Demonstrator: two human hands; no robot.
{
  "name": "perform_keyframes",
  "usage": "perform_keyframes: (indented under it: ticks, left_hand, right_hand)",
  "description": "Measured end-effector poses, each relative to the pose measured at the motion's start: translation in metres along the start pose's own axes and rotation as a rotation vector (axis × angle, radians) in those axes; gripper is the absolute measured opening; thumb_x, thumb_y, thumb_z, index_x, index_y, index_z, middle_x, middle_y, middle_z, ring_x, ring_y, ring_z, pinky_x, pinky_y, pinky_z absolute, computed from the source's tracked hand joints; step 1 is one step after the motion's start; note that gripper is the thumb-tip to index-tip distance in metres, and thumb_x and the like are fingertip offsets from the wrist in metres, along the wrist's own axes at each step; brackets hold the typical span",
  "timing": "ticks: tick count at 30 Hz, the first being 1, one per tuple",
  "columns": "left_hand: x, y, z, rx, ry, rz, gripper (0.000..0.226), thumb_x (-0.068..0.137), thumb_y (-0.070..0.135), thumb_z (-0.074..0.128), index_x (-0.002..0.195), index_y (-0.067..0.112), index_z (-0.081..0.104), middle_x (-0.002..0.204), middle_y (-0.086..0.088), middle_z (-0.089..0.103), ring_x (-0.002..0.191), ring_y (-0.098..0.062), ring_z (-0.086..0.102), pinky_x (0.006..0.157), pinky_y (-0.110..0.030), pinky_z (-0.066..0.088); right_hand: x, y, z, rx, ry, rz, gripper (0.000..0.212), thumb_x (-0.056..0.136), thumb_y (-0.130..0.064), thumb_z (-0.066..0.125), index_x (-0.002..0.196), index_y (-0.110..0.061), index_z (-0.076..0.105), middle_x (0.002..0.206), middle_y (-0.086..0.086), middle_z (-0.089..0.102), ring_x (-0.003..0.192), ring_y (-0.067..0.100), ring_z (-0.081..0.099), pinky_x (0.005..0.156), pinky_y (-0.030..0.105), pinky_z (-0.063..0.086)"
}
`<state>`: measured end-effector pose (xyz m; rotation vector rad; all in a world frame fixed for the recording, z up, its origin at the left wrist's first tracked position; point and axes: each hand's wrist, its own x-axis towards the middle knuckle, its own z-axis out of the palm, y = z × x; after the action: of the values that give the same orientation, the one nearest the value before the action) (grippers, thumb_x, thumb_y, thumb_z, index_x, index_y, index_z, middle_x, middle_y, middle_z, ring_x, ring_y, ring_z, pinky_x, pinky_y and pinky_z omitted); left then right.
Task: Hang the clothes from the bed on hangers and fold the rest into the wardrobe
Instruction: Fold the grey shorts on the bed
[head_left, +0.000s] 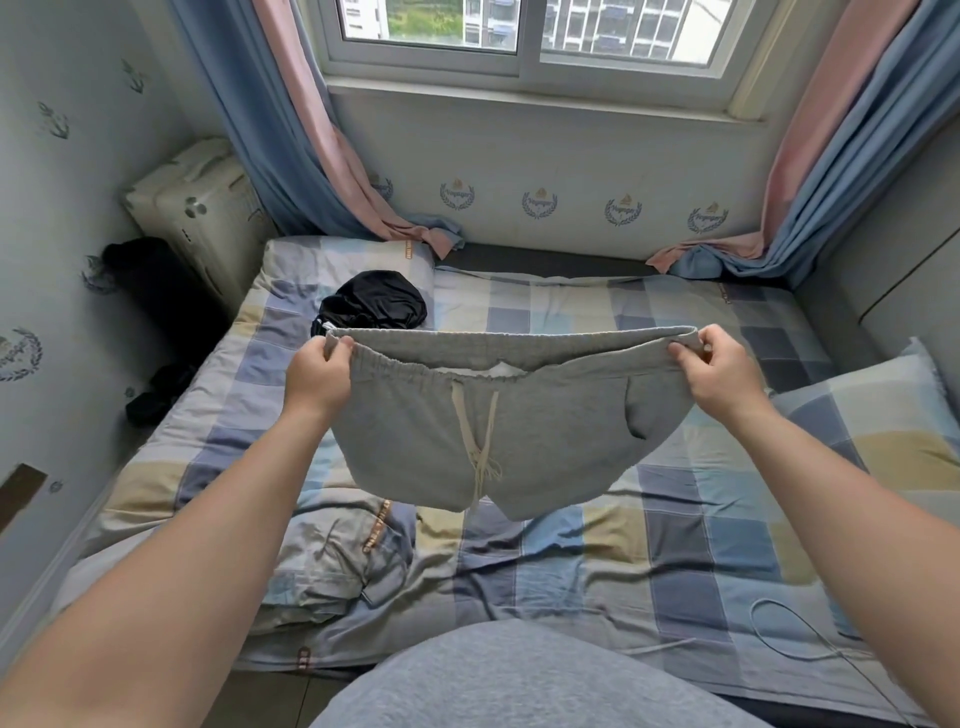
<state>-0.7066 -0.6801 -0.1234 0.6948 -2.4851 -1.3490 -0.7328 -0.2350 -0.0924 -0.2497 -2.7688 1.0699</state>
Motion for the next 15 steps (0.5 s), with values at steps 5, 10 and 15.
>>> perform_keyframes:
  ticks: [5,10,15]
  left_hand:
    - [-0.01,0.018,0.017,-0.17,-0.062,-0.351,0.025,0.1,0.029,0.052,0.086,0.009,0.056,0.07,-0.004,0.05,0.058,-0.022,0.054,0.052,-0.026,0.037]
    - [-0.041,0.038,0.044,-0.588,-0.333,-0.548,0.022,0.104,0.023,0.051,0.107,0.005,0.064,0.092,-0.013,0.067,0.07,-0.022,0.065,0.071,-0.036,0.056]
    - [-0.08,0.074,0.056,-0.571,-0.575,-0.35,0.028,0.108,0.026,0.043,0.117,0.01,0.064,0.09,-0.009,0.075,0.064,-0.018,0.069,0.054,-0.03,0.056]
  right_hand:
    - [-0.006,-0.031,0.012,0.18,-0.096,0.199,0.025,0.098,-0.026,0.058,0.091,-0.002,0.055,0.083,0.012,0.059,0.073,0.026,0.059,0.065,0.041,0.056]
    - [-0.03,-0.076,0.025,0.536,-0.412,0.421,0.013,0.094,-0.01,0.048,0.094,-0.007,0.061,0.066,0.016,0.064,0.049,0.027,0.065,0.047,0.037,0.057]
    - [-0.052,-0.11,0.033,0.559,-0.573,0.176,0.016,0.096,-0.013,0.061,0.102,0.0,0.068,0.083,0.018,0.07,0.071,0.03,0.07,0.063,0.039,0.061]
